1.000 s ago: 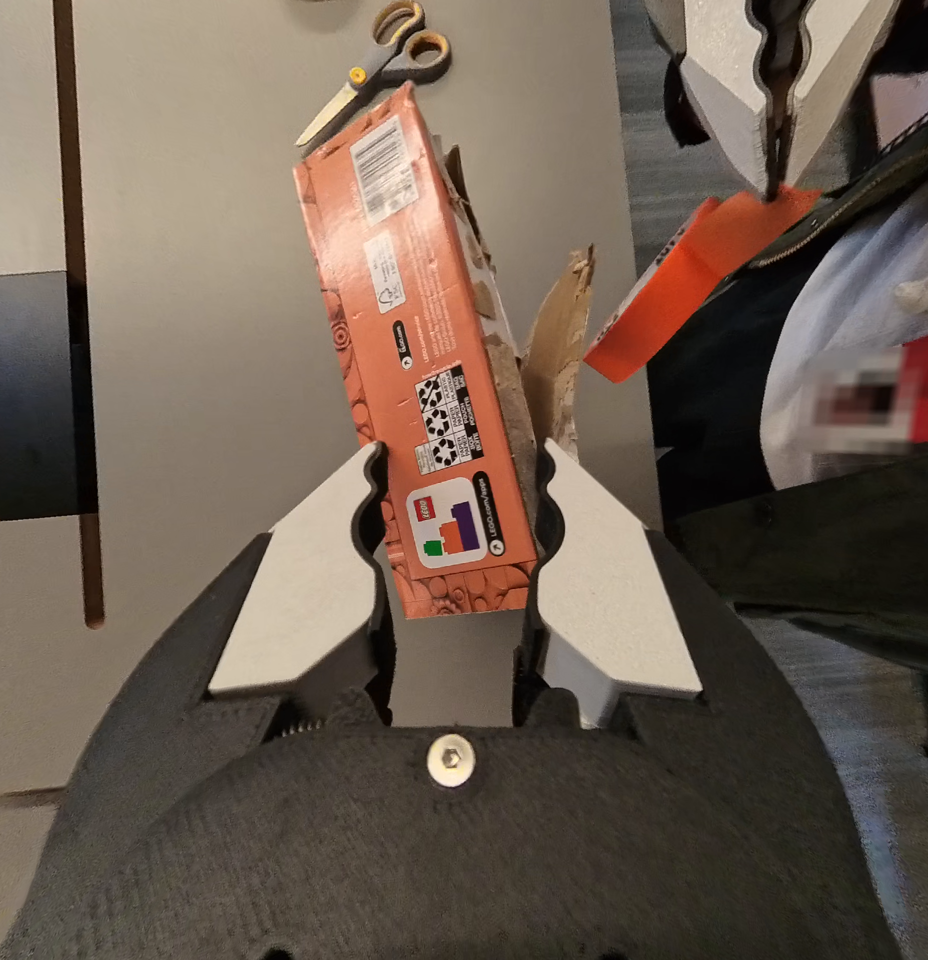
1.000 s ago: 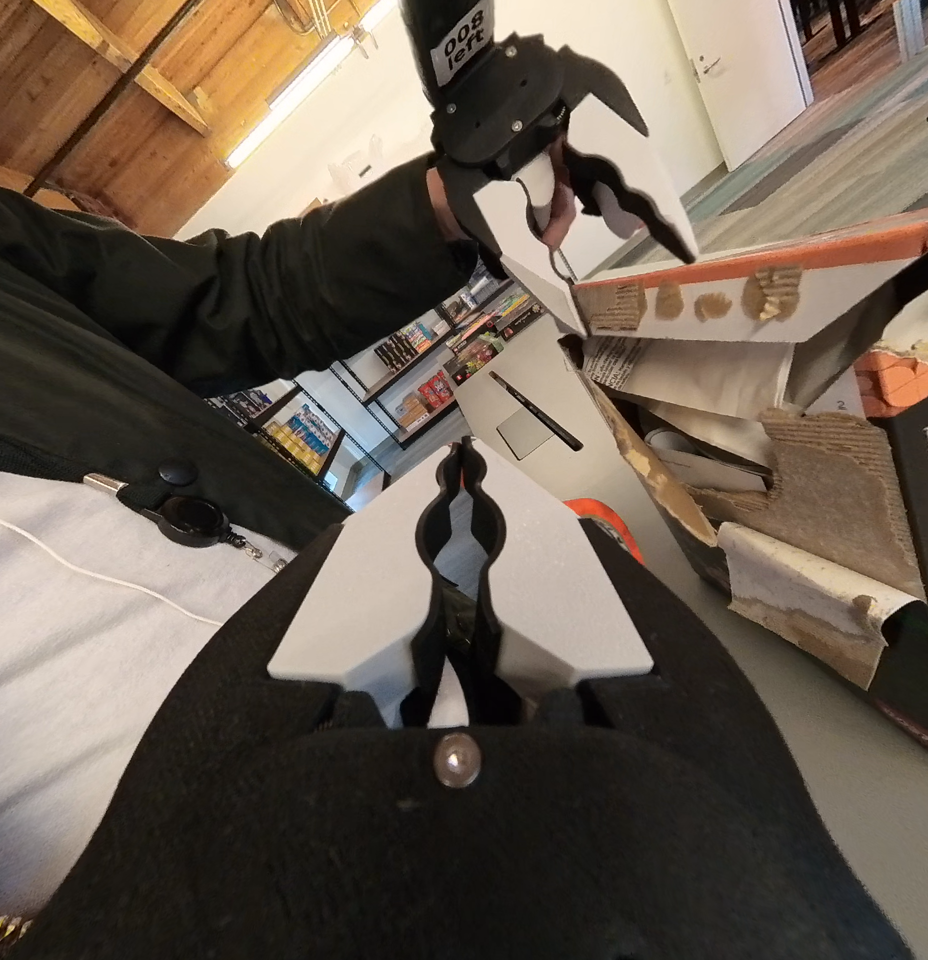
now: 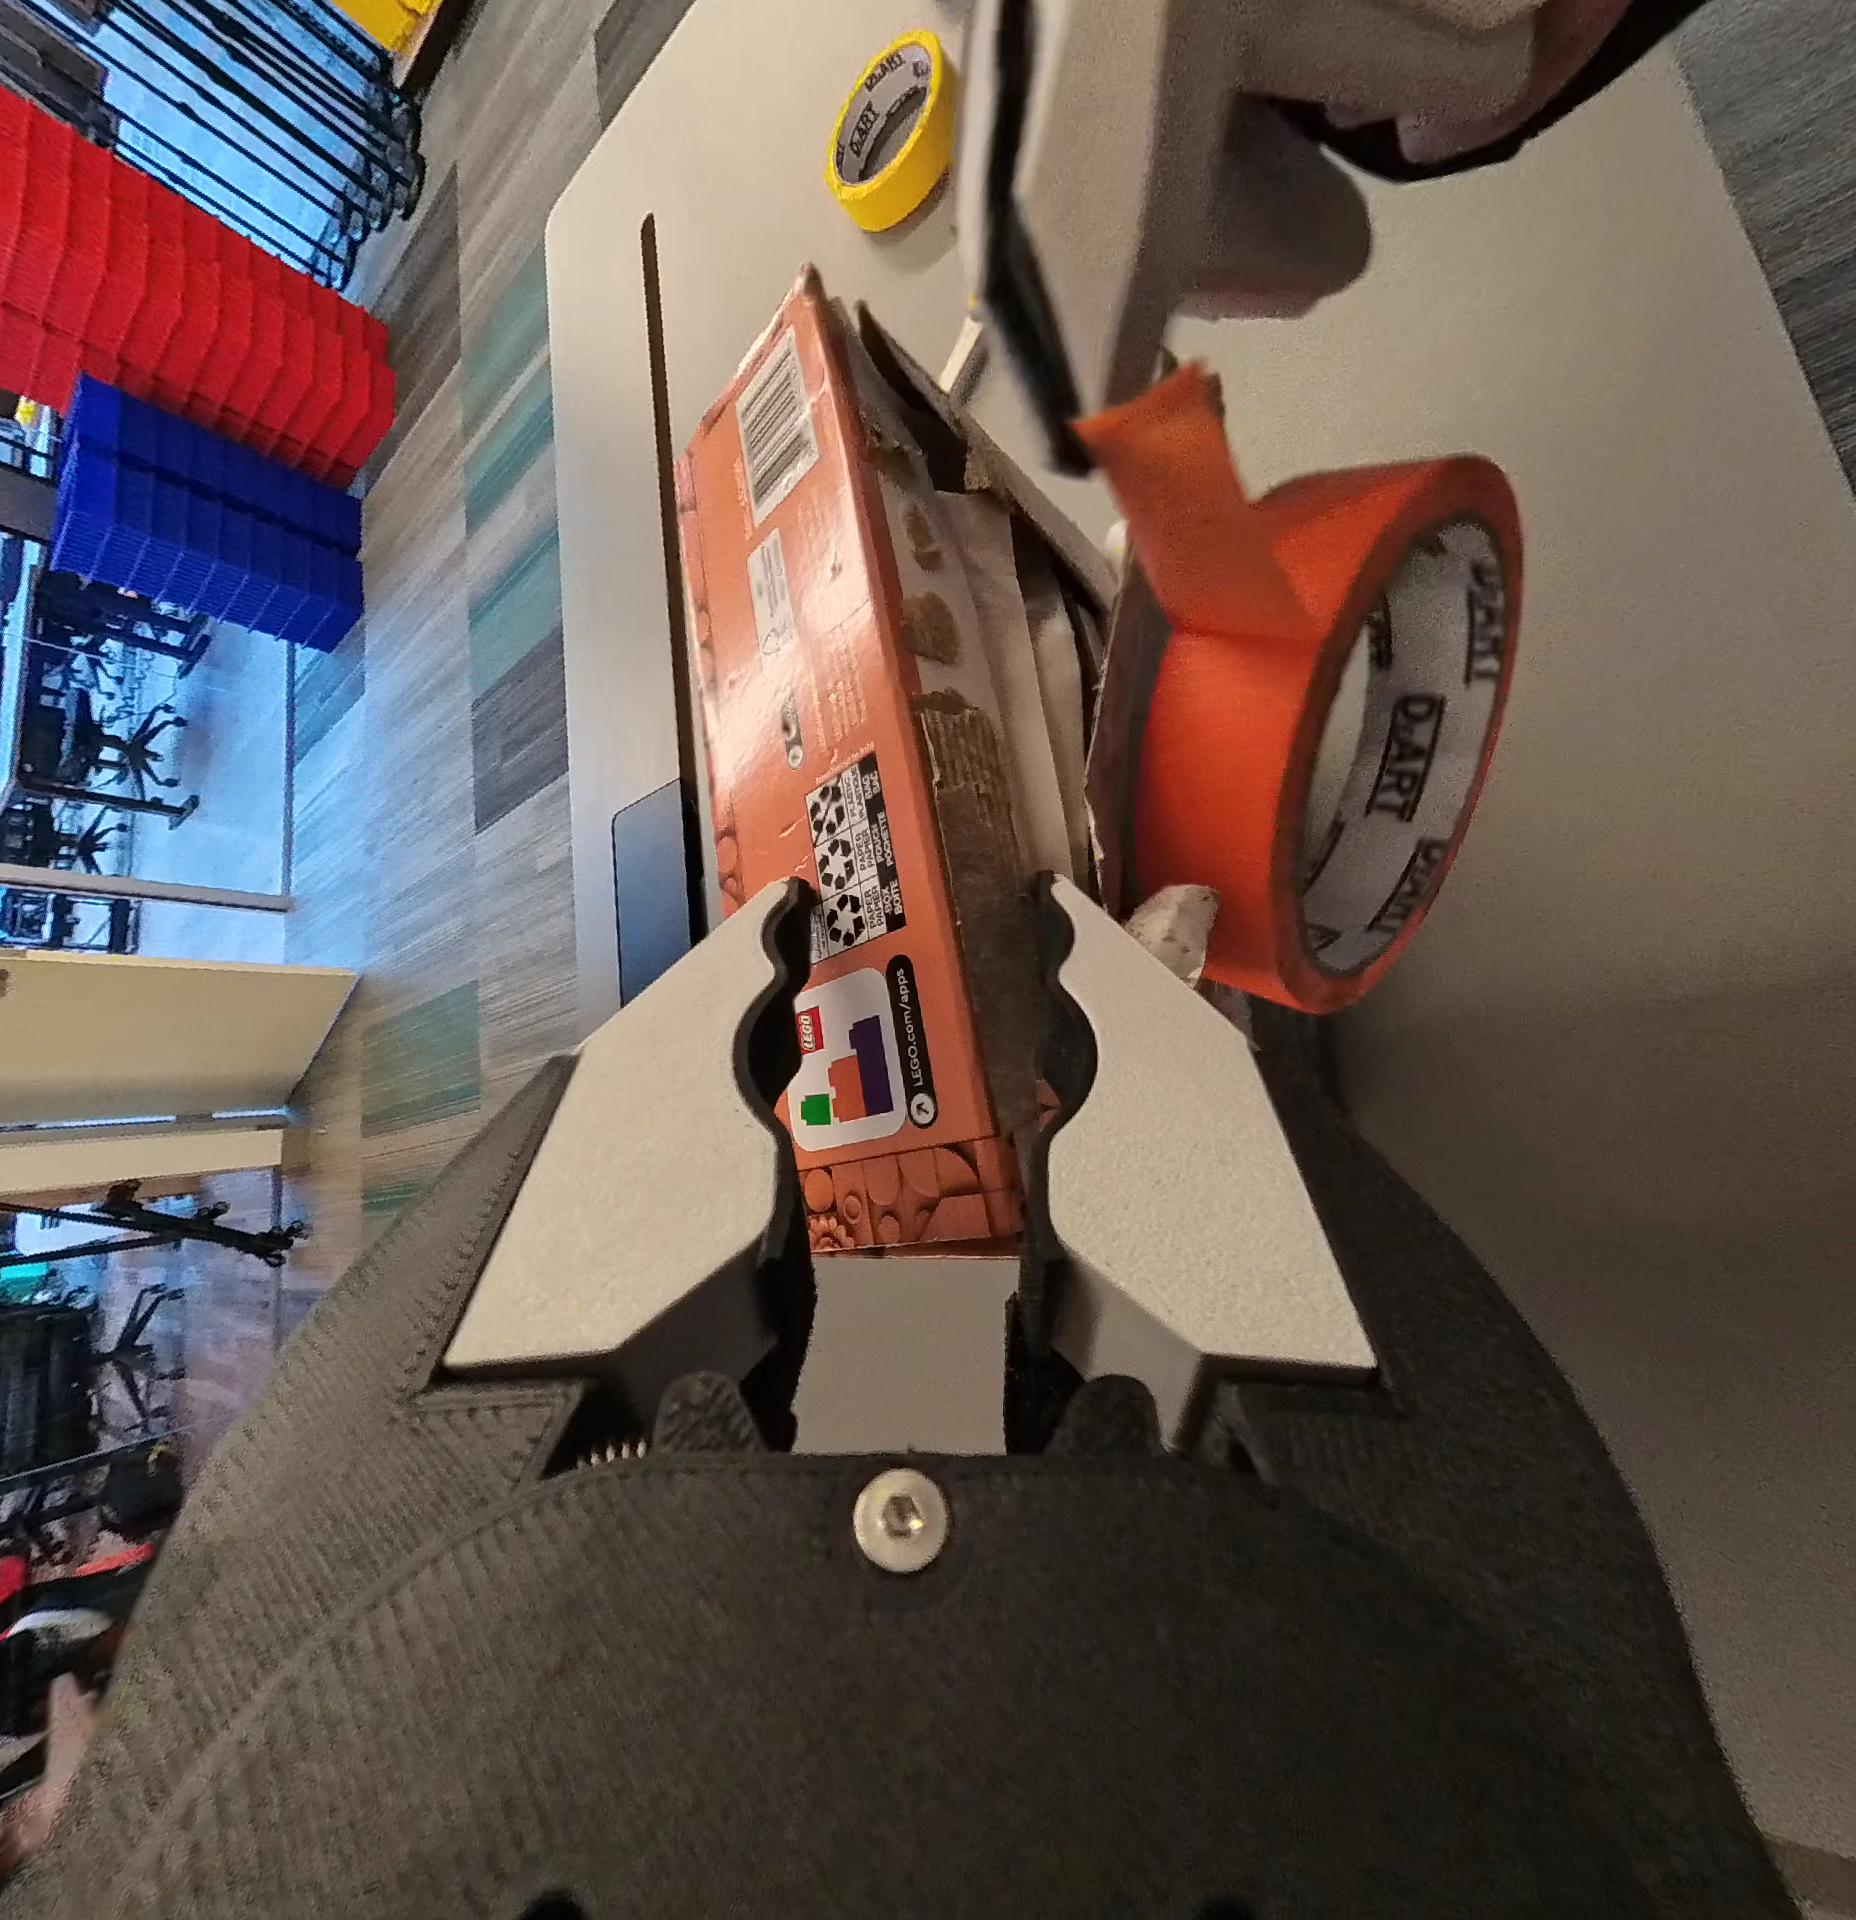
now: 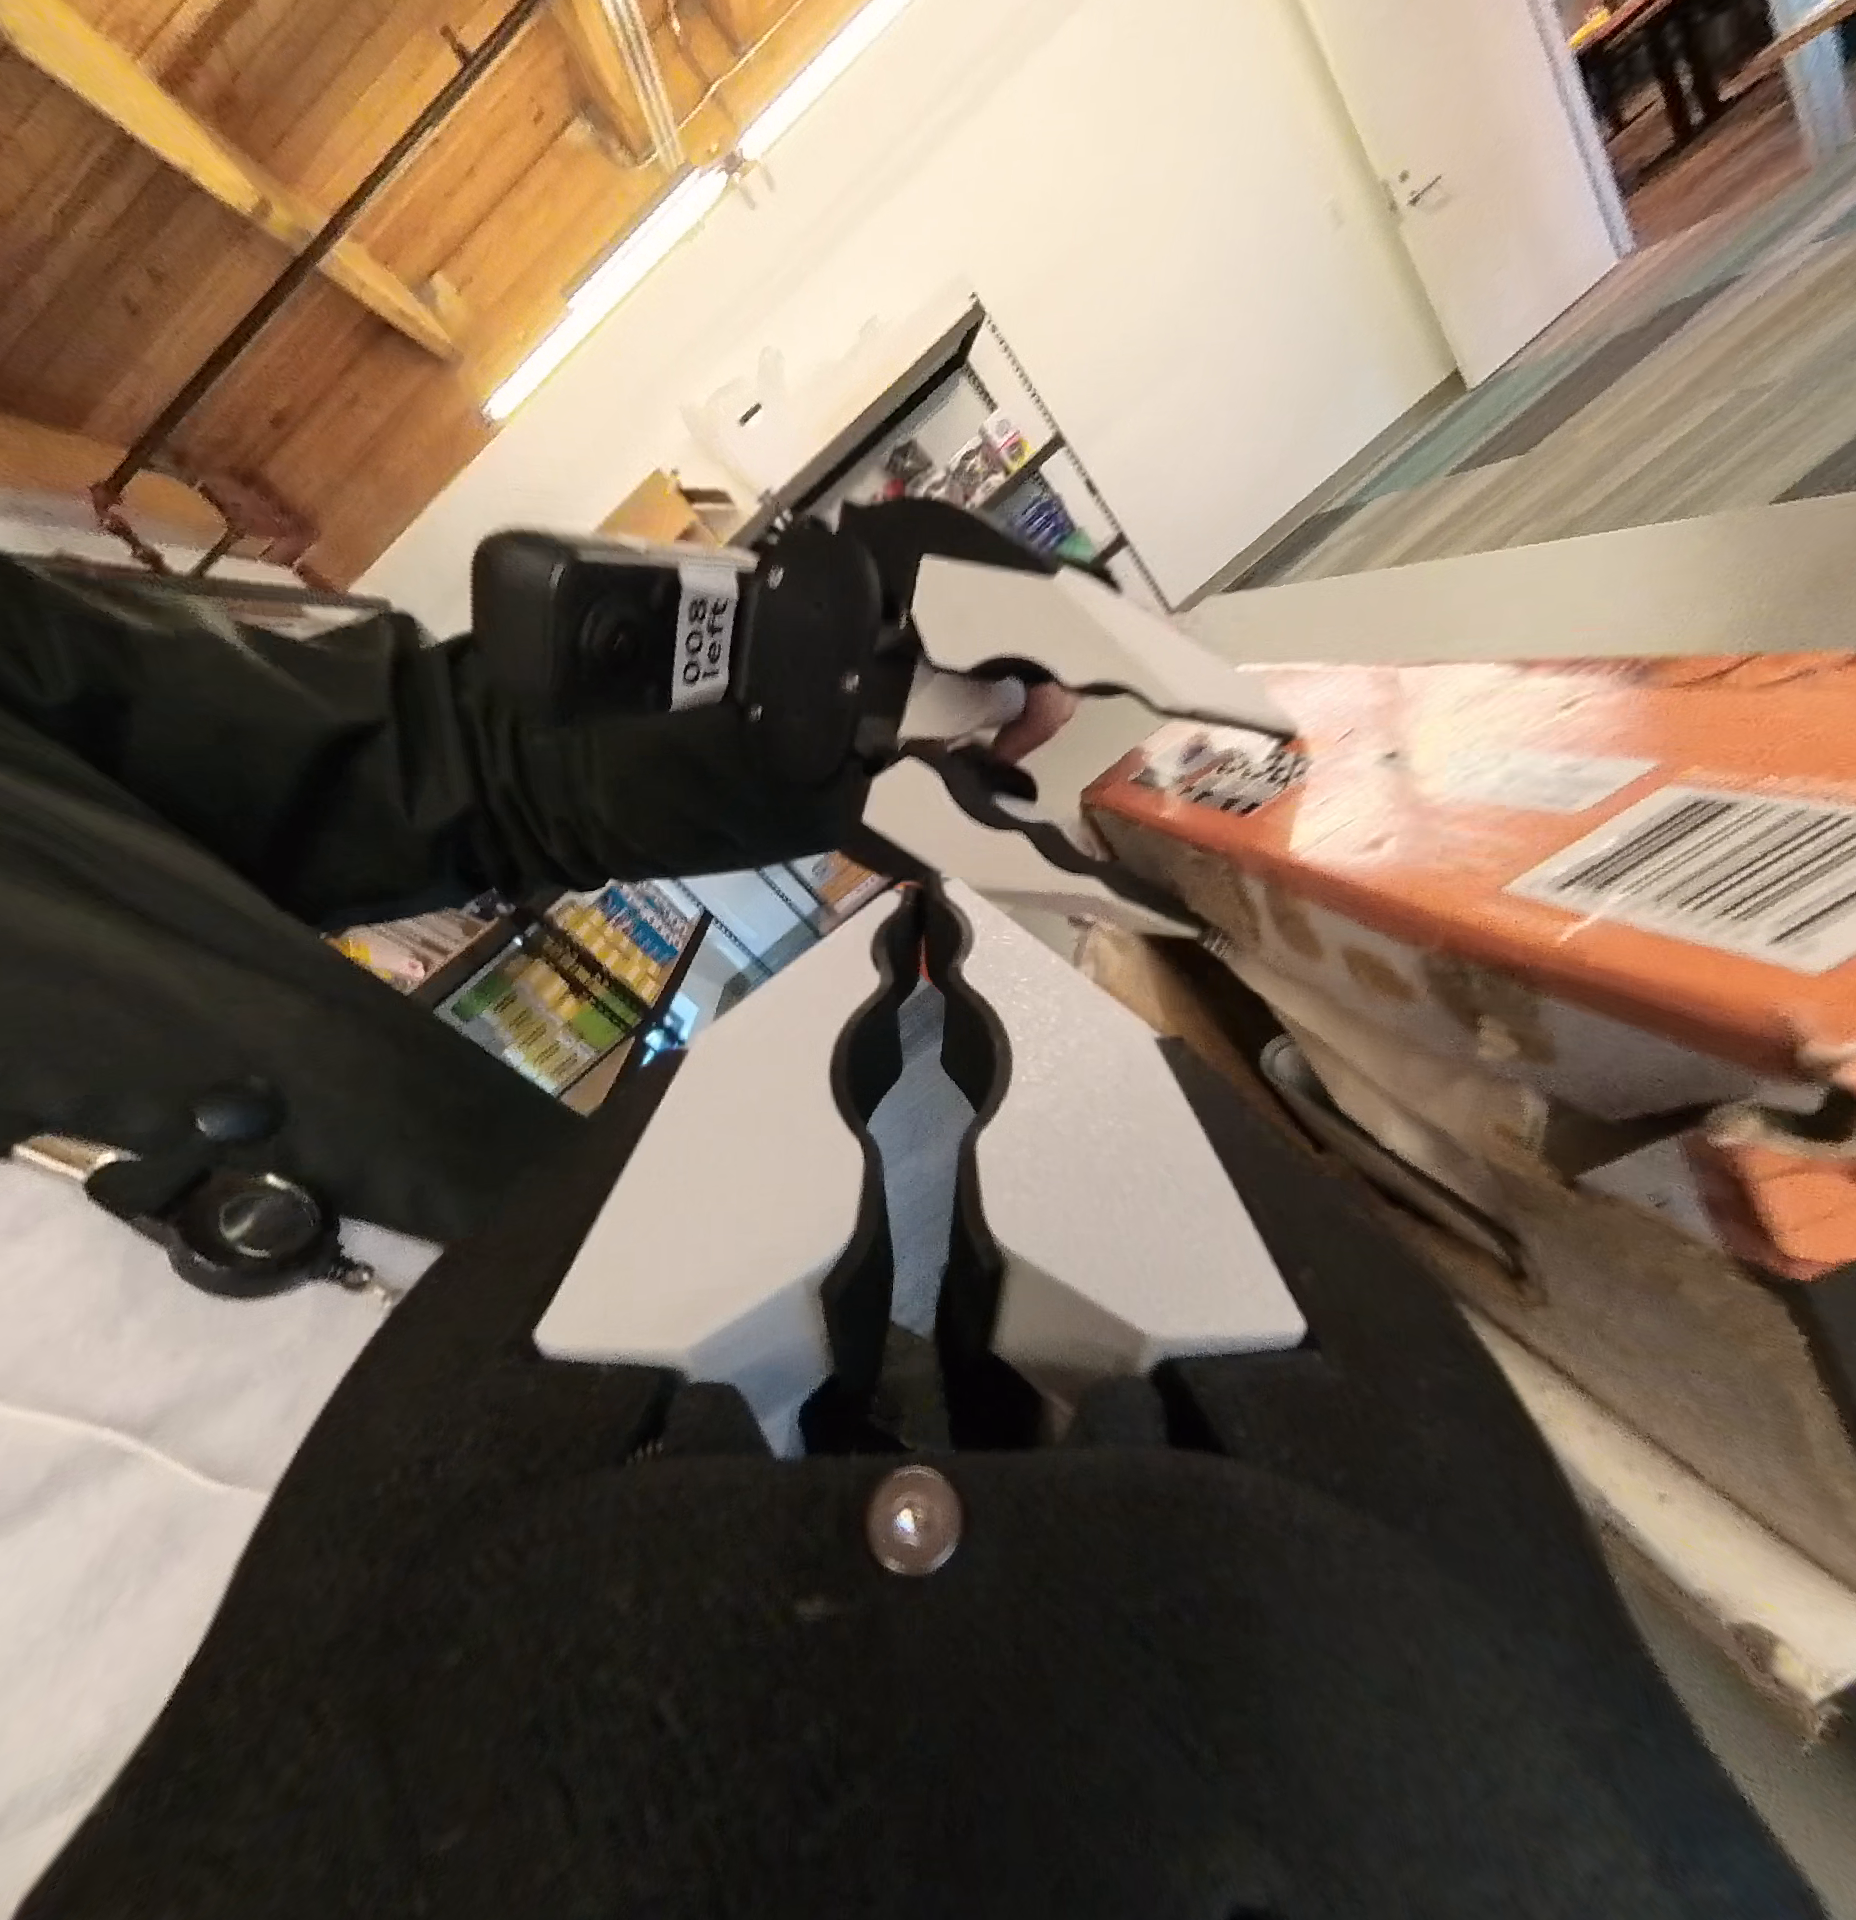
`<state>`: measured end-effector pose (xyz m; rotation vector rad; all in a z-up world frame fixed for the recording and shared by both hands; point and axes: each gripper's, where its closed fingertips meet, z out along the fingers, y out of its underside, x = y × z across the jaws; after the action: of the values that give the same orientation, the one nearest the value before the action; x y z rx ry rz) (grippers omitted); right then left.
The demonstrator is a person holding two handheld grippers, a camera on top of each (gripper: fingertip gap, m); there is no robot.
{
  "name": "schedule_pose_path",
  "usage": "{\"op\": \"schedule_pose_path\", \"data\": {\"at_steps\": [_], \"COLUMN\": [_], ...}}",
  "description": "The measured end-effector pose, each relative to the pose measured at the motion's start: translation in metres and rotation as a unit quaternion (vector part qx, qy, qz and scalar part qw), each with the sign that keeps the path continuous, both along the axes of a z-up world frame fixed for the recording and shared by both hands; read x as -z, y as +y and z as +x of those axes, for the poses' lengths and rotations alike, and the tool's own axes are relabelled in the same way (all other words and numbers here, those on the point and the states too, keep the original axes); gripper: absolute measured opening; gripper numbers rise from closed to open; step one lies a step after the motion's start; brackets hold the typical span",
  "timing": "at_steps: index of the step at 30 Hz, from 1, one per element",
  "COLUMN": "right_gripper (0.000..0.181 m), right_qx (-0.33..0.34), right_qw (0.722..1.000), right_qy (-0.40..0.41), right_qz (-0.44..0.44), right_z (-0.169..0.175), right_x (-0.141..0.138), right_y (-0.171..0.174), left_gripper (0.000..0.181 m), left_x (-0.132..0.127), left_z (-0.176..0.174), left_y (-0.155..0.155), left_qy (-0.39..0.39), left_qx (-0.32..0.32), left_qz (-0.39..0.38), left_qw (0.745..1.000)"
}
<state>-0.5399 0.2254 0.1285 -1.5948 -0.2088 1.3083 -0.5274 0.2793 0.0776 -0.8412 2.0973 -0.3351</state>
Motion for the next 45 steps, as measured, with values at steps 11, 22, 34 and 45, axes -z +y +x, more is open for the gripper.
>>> {"op": "schedule_pose_path", "data": {"at_steps": [11,22,34,45], "right_gripper": [0.0,0.0,0.0,0.0], "right_qx": [0.09,0.049,0.067,0.049], "right_qw": [0.99,0.98,0.956,0.957], "right_qy": [-0.031,-0.041,-0.075,-0.062], "right_qz": [-0.103,-0.187,-0.277,-0.279], "right_z": [0.029,0.029,0.036,0.034], "right_x": [0.011,0.024,0.032,0.035], "right_y": [0.041,0.053,0.056,0.054], "left_gripper": [0.041,0.043,0.044,0.047], "left_x": [0.0,-0.002,-0.001,-0.024], "left_z": [0.0,0.0,-0.003,-0.019], "left_y": [0.001,0.005,0.0,0.012], "left_qy": [-0.015,0.006,0.046,0.042], "left_qx": [-0.004,-0.011,0.007,-0.078], "left_qz": [-0.018,-0.052,-0.045,-0.216], "left_qw": [1.0,0.999,0.998,0.972]}}
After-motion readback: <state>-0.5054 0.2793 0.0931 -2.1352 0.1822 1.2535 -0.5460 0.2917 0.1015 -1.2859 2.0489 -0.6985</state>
